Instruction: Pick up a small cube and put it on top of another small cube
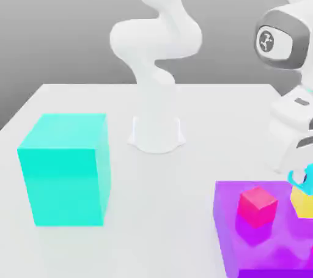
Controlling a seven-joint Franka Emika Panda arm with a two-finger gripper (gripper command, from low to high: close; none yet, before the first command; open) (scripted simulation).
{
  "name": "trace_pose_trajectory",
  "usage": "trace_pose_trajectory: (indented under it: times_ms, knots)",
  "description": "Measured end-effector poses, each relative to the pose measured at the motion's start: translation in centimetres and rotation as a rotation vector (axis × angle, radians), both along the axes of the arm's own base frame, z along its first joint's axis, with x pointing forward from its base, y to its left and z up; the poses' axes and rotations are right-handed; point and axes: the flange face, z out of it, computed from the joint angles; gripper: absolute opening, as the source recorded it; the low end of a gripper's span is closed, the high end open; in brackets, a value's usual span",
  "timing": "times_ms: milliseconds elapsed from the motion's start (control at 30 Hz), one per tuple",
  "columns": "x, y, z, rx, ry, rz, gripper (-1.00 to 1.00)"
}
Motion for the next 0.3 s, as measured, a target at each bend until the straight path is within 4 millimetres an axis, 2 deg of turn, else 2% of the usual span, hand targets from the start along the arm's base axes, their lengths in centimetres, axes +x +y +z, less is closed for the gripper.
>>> trace_pose_trajectory:
  times_ms: [33,67,167,200,300]
  knots:
    - [-1.0,0.9,0.6,-0.003,-0.002,0.067,-1.00]
    - [-1.8,1.8,0.1,-0.006,-0.004,0.114,-1.00]
    - [-1.4,1.2,-3.9,-0.010,-0.006,0.120,-1.00]
    - [-1.5,1.1,-4.9,-0.010,-0.006,0.122,1.00]
    - [-1.5,1.1,-4.9,-0.010,-0.006,0.122,1.00]
